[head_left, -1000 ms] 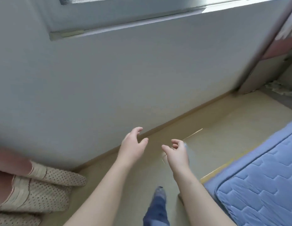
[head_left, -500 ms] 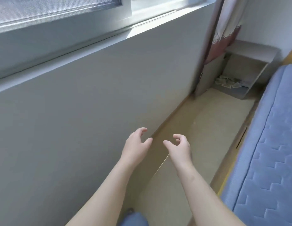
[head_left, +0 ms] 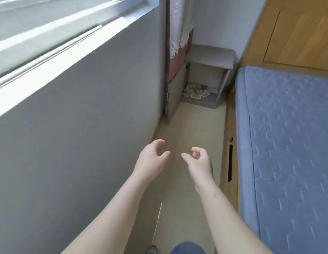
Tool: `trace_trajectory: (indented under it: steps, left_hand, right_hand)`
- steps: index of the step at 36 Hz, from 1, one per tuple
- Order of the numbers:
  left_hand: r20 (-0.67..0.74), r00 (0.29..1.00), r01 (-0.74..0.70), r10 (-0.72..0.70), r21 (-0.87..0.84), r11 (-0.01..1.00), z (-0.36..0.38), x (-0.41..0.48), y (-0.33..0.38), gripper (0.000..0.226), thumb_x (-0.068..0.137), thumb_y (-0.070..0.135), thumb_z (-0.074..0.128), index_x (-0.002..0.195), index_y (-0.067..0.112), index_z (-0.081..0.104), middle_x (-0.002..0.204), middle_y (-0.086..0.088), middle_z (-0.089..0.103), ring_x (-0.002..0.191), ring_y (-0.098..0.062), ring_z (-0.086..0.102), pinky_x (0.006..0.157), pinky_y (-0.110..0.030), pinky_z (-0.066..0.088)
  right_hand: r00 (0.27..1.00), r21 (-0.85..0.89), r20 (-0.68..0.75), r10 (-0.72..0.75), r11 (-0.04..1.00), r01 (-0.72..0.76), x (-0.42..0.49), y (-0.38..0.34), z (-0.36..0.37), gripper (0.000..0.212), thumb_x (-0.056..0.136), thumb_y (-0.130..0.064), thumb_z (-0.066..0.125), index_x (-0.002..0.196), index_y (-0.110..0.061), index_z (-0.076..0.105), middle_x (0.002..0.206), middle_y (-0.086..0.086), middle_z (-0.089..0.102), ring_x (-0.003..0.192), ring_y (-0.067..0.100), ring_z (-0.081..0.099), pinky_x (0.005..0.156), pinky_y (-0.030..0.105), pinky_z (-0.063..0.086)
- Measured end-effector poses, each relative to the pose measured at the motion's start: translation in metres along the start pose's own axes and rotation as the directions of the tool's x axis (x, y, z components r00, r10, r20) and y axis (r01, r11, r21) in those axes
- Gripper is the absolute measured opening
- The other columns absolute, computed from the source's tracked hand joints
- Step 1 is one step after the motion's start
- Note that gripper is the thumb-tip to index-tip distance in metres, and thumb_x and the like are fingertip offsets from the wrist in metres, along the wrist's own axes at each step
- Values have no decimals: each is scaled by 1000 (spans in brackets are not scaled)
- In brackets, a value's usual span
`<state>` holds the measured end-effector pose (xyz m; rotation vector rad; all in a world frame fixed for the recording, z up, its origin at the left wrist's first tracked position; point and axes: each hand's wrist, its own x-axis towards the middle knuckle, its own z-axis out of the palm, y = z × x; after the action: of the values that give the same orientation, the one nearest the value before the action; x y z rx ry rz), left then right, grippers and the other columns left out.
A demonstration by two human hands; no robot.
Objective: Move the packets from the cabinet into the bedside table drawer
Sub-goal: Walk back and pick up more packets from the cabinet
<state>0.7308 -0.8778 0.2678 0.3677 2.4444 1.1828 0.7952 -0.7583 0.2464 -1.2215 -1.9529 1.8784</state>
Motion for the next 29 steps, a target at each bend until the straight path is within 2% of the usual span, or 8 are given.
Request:
trace_trajectory:
  steps: [4, 10, 14, 19, 25, 29]
  left_hand:
    - [80, 997, -15, 14, 15, 1000, 16, 76, 24, 41, 93, 29, 52, 133, 28, 46, 135, 8, 48, 111, -7, 48, 92, -23, 38]
    - [139, 989, -63, 58, 30, 998, 58, 204, 76, 40, 93, 29, 52, 133, 26, 48, 136, 5, 48, 114, -10, 50, 94, -25, 42]
    - [146, 986, -84, 75, 53, 995, 76, 288, 127, 41, 93, 27, 52, 134, 24, 47, 137, 5, 49, 112, -11, 52, 93, -23, 40]
    - [134, 987, -102, 93, 67, 993, 84, 386, 179, 41, 94, 26, 52, 134, 23, 47, 136, 4, 49, 113, -12, 52, 95, -24, 40]
    - [130, 990, -62, 55, 48, 997, 99, 500, 206, 39, 94, 26, 53, 132, 22, 49, 135, 3, 51, 116, -14, 52, 98, -26, 40]
    - [151, 985, -88, 78, 63, 994, 114, 590, 220, 39, 93, 26, 54, 132, 22, 50, 134, 1, 52, 117, -16, 53, 97, -25, 39]
  right_hand:
    - [995, 81, -82, 63, 995, -56, 68, -12, -10, 39, 87, -22, 62, 124, -21, 48, 130, -2, 46, 106, 13, 47, 83, 28, 33]
    - [977, 166, -181, 114, 983, -84, 197, -40, -35, 28, 86, -21, 63, 109, -26, 48, 128, 2, 52, 108, 21, 53, 87, 33, 42]
    - [980, 166, -177, 86, 985, -56, 284, -84, -54, 33, 86, -20, 63, 116, -22, 50, 127, 1, 52, 104, 19, 52, 82, 29, 38]
    - [988, 178, -147, 42, 984, -16, 382, -148, -58, 39, 87, -19, 62, 124, -17, 49, 129, 3, 51, 103, 14, 50, 82, 26, 34]
    - [989, 155, -135, 54, 987, -32, 486, -188, -52, 39, 87, -19, 63, 124, -18, 49, 128, 3, 51, 103, 15, 51, 82, 26, 35]
    - [986, 129, -154, 59, 991, -39, 565, -213, -40, 42, 88, -19, 62, 127, -17, 47, 127, 3, 51, 101, 14, 50, 80, 25, 35]
